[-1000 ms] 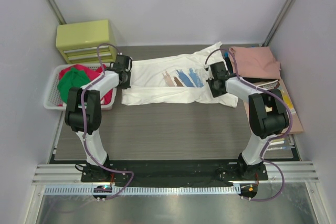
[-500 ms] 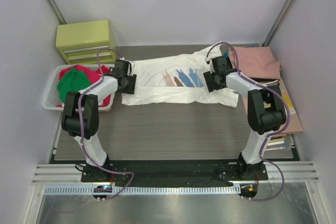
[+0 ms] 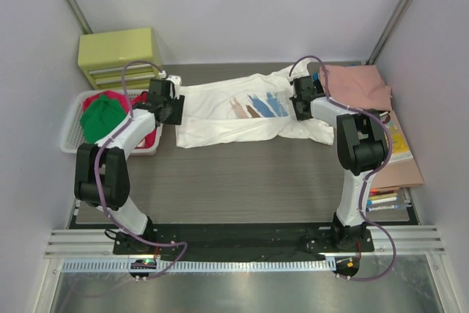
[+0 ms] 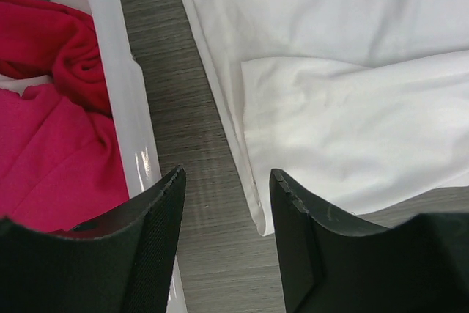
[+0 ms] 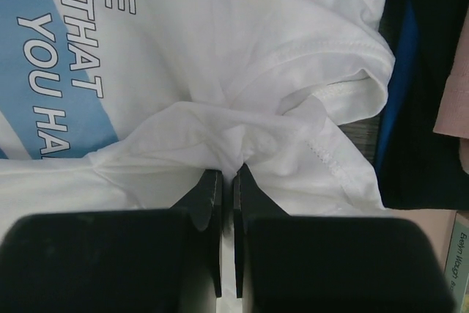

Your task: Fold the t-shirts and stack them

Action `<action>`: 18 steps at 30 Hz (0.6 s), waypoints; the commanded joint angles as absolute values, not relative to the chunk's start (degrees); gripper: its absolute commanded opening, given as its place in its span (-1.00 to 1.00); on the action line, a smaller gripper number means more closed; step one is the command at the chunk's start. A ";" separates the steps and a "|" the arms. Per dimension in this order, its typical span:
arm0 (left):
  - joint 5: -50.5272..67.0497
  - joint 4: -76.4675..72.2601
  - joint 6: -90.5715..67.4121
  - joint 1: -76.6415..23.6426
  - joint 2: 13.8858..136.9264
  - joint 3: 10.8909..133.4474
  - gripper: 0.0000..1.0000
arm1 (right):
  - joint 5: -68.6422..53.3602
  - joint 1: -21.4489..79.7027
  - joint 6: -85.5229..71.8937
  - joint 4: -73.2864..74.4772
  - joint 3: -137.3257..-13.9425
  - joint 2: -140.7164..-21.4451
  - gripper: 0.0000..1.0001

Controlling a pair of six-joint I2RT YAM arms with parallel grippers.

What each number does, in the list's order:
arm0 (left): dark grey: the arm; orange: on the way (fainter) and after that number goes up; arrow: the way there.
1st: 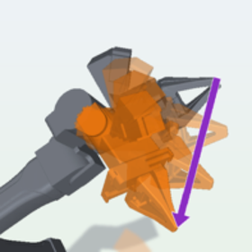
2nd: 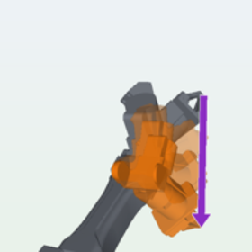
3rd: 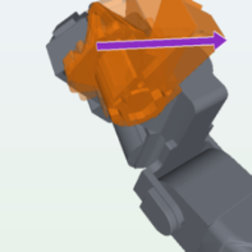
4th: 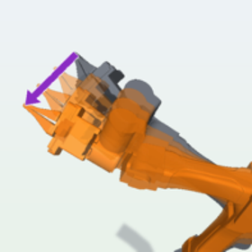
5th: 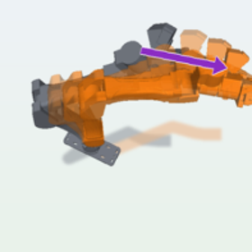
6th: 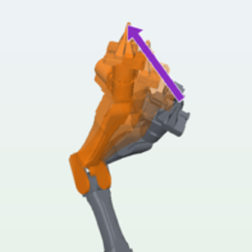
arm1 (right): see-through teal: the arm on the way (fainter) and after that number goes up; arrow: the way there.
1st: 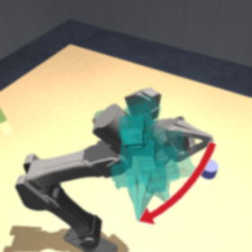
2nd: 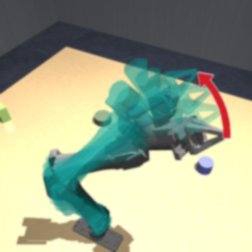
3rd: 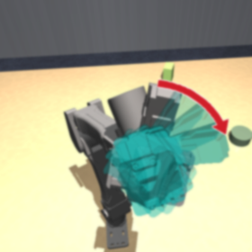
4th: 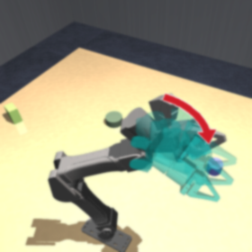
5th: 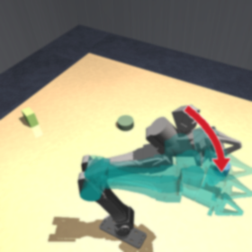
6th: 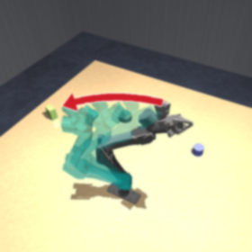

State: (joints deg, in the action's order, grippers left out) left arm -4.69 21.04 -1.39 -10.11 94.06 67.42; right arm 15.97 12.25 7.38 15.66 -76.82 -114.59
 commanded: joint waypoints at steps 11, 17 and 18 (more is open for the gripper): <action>-11.87 22.32 1.84 -7.21 95.80 67.06 0.10 | 14.06 12.13 11.42 15.64 -75.06 -111.45 0.67; -10.46 22.15 1.85 -7.21 95.89 65.31 0.14 | 14.33 12.39 8.80 12.83 -71.02 -103.99 0.80; -9.85 22.15 1.76 -7.29 95.89 65.04 0.14 | 14.50 12.39 8.35 12.75 -70.49 -101.89 0.80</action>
